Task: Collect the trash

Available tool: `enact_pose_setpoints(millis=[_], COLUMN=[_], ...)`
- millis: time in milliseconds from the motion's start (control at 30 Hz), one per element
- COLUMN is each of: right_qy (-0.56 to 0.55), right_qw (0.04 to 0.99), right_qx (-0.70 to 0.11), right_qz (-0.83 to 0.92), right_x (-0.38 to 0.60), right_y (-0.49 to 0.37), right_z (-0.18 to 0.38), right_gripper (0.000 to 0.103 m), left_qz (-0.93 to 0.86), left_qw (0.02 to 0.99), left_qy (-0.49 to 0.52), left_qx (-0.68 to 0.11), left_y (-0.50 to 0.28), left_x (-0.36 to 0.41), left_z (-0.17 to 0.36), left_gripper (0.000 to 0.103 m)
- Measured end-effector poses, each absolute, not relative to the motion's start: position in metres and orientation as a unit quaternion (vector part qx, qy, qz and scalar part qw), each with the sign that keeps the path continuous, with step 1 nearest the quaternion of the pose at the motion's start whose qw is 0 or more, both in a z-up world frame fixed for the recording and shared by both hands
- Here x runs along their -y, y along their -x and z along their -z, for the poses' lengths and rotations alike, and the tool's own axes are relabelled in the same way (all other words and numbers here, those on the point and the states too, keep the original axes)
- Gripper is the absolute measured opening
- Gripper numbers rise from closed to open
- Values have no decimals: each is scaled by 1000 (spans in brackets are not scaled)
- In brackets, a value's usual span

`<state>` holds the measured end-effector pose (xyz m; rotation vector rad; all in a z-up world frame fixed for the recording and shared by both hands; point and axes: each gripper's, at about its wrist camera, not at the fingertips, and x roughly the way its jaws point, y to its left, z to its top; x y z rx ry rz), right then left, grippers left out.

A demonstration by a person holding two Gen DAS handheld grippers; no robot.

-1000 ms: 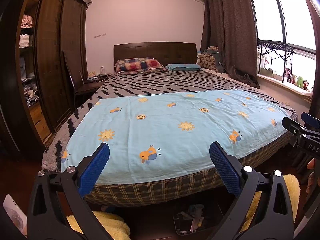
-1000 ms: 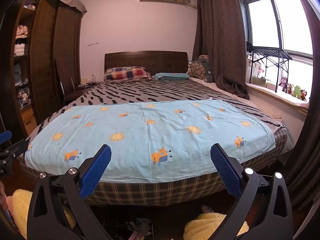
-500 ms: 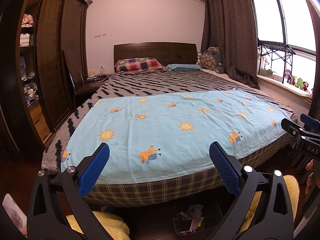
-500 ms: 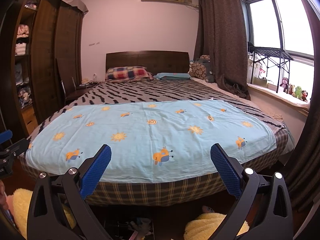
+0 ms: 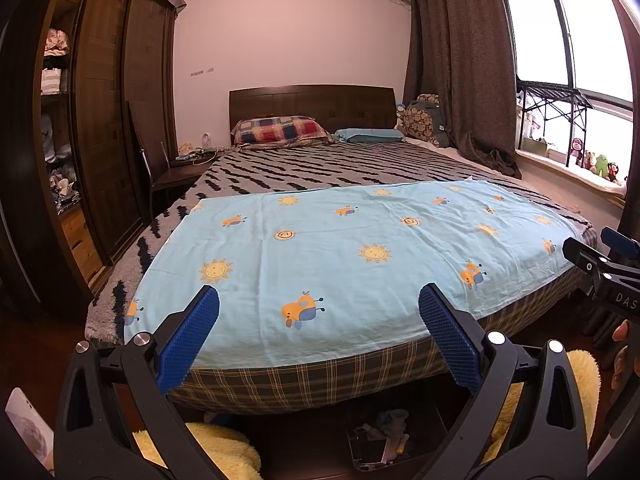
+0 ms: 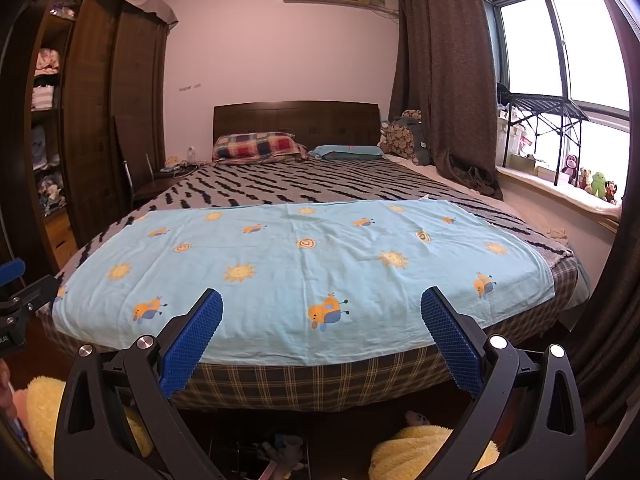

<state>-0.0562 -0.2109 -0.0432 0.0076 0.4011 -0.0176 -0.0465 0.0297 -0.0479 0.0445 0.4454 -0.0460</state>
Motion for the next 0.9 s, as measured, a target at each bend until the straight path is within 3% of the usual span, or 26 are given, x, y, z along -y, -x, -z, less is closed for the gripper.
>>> enact_pose_setpoints(millis=[900], right_qy=[-10], right_qw=[979], right_qx=[-205], right_qz=[8], right_x=[214], right_y=[51], right_z=[48], right_gripper=[100], left_qz=[27], left_qw=[974], left_qy=[-13], left_qx=[-224], left_y=[46], left_x=[-30], left_z=[46], left_gripper=[95])
